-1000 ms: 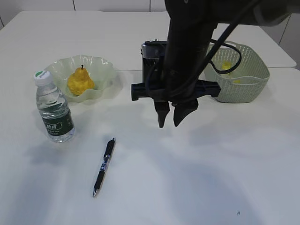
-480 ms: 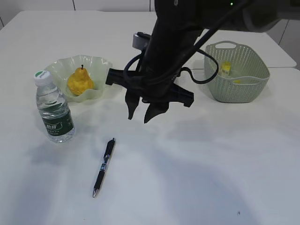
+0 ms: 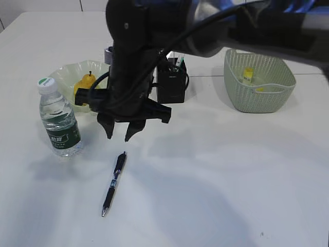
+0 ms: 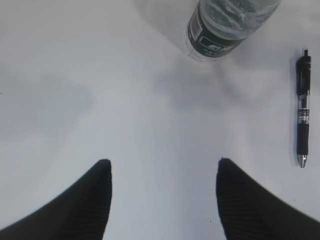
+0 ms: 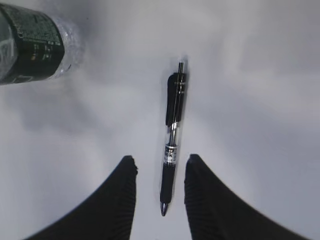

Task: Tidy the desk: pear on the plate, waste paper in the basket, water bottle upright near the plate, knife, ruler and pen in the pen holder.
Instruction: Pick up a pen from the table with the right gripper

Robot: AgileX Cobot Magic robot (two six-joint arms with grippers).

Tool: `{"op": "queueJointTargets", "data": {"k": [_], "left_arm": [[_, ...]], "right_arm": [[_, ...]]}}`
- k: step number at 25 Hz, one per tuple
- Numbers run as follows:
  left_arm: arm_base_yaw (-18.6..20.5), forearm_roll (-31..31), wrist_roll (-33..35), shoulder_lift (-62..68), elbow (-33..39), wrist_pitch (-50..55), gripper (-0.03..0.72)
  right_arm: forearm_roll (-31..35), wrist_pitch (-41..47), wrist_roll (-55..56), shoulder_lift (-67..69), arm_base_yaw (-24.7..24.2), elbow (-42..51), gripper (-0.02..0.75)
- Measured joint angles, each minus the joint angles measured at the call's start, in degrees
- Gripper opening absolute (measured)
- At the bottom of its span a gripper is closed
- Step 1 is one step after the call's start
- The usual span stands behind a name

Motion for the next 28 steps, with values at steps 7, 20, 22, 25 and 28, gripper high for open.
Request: {"op": "queueJointTargets", "data": {"k": [7,20,22,25,28], "left_arm": [[0.0,0.0,0.0,0.0,0.0,-0.53,0.465],[0.0,0.0,0.0,0.0,0.0,-1.39,0.465],[0.0,0.0,0.0,0.0,0.0,-1.39,0.465],[0.0,0.0,0.0,0.0,0.0,-1.39,0.465],[0.0,0.0,0.0,0.0,0.0,-1.39,0.465]], "right_arm": [[-3.56,5.8,4.92,8.61,3.17,-12.22,0.252],[-4.83,6.02,5.49,14.99,3.52,-15.95,0.253],[-4.83,6.02,3.31,16.03,3.52,-15.95,0.253],[-5.48,6.02,1.67,16.86,3.52,-15.95,0.258],[-7.05,6.02,1.44,16.98,3.52,-15.95,0.285]]}}
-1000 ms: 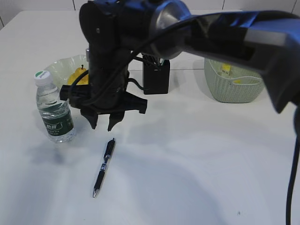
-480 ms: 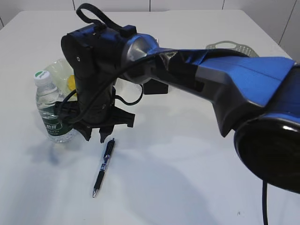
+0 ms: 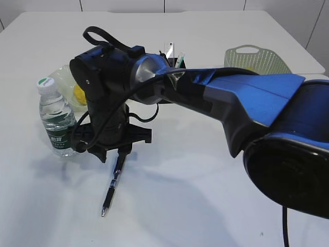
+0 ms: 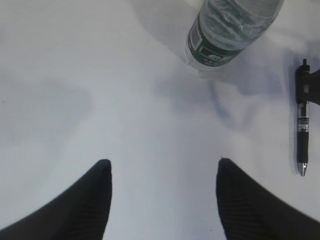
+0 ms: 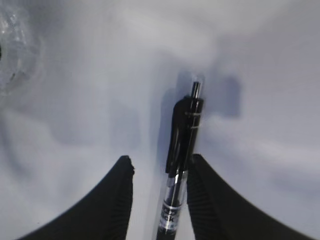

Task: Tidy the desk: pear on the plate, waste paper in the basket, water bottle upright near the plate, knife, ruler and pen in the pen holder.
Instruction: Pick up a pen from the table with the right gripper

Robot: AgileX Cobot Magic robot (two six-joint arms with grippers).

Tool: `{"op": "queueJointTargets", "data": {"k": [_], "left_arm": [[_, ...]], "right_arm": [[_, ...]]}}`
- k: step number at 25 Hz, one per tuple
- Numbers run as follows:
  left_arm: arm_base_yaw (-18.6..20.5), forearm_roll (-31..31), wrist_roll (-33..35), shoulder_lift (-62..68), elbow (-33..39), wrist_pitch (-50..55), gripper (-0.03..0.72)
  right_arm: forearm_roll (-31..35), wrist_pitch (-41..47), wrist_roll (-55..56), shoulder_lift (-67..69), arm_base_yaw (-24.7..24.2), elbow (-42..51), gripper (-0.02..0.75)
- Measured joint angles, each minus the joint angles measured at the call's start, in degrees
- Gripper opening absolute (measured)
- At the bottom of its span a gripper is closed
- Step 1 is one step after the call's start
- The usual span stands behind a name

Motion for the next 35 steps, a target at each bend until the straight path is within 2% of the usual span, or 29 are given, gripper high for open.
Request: {"op": "queueJointTargets", "data": {"k": [7,14,35], "left_arm": [[0.0,-0.04,0.0,0.0,0.0,-0.39,0.465],[0.0,-0.04,0.0,0.0,0.0,-0.52,0.465],[0.0,-0.04,0.0,0.0,0.0,-1.22,0.465]], "right_arm": [[-0.11,0.0,-0.19,0.0,-0.71,0.0,0.304],[1.82,0.0,-0.47,1.45,-0.95,0.0,0.304],[1.15,0.0,-0.59,3.38,-1.12,0.0,0.299]]}}
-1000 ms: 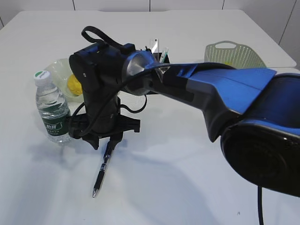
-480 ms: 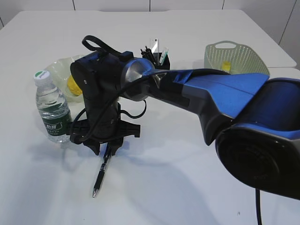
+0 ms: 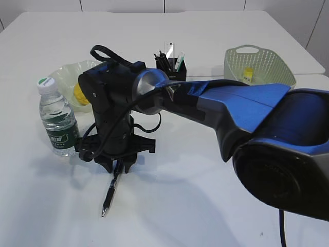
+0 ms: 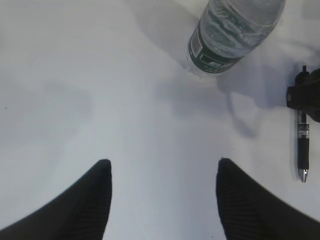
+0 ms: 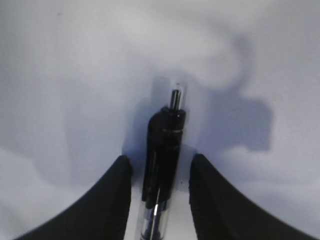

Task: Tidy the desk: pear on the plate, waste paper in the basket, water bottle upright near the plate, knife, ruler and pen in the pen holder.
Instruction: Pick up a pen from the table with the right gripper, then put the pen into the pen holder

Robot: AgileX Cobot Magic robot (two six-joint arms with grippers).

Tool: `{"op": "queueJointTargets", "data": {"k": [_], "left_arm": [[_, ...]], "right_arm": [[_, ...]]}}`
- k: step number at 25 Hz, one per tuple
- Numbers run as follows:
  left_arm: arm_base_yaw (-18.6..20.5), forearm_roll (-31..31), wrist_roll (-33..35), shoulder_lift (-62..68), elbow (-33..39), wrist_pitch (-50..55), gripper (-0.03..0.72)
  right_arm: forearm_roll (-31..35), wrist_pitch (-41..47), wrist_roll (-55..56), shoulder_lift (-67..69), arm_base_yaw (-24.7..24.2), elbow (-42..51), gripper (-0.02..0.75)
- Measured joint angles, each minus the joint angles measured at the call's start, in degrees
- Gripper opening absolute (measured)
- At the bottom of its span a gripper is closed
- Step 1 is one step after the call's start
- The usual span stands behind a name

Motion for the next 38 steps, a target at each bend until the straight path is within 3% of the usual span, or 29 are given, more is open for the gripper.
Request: {"op": "queueJointTargets", "data": {"k": [7,25,33,38], "left_arm": [[0.0,0.0,0.0,0.0,0.0,0.0,0.465],[0.0,0.0,0.0,0.0,0.0,0.0,0.465],[0.0,0.0,0.0,0.0,0.0,0.0,0.465],[0.0,0.0,0.0,0.0,0.0,0.0,0.465]], "right_arm": [[0.0,0.0,0.0,0.0,-0.1,0.0,0.107],[0.2,0.0,-13.02,-4.71,-1.2,0.46,0.099],[-4.09,0.0,-16.38,-14.12,-3.54,15.27,0.099],[-6.28,0.0,-19.02,-20.88,-7.73,21.76,0.099]]}}
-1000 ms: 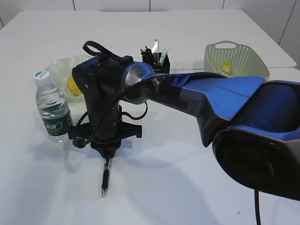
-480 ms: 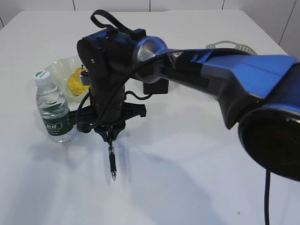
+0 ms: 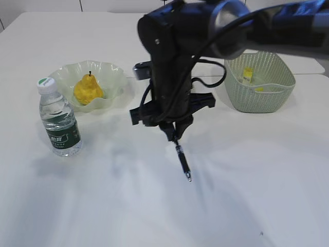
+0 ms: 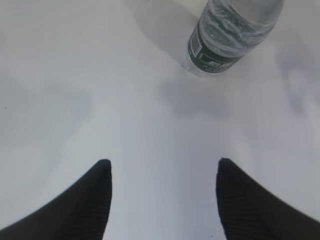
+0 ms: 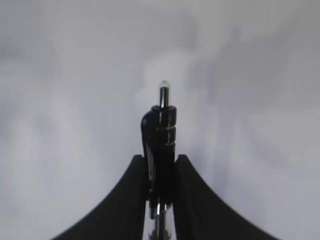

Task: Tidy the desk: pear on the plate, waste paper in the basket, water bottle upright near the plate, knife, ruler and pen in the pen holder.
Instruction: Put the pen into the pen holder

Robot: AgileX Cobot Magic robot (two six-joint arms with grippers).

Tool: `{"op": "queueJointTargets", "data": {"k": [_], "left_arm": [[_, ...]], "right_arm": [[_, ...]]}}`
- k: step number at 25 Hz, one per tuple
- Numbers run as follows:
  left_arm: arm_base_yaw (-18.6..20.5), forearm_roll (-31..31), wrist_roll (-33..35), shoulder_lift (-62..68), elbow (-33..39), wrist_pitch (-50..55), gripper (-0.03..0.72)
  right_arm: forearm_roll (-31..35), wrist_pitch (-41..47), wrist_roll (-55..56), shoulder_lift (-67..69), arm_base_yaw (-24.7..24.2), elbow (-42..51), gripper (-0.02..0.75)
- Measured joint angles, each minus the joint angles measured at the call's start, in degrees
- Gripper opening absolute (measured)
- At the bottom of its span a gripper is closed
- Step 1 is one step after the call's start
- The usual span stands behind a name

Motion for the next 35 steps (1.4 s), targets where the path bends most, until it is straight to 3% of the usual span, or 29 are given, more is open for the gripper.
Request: {"op": "queueJointTargets", "data": {"k": [9,14,24,35], "left_arm": [[0.0,-0.09,0.0,0.0,0.0,0.0,0.465],[0.0,-0.23,0.0,0.0,0.0,0.0,0.465],[0.0,-0.36,0.0,0.0,0.0,0.0,0.465],[0.0,-0.4,0.0,0.0,0.0,0.0,0.465]], "right_arm": [[-0.6,-0.44,-4.31,-13.0,-7.82,17.59,0.099],[-0.13,-8.35,-4.75,-19.69,-8.54,29.58,0.097],[-0.49,-27.71,-6.29,-22.52,-9.09,31.56,0.097],[-10.67,-55.45,-6.35,-21.62,-10.19,31.56,0.097]]}}
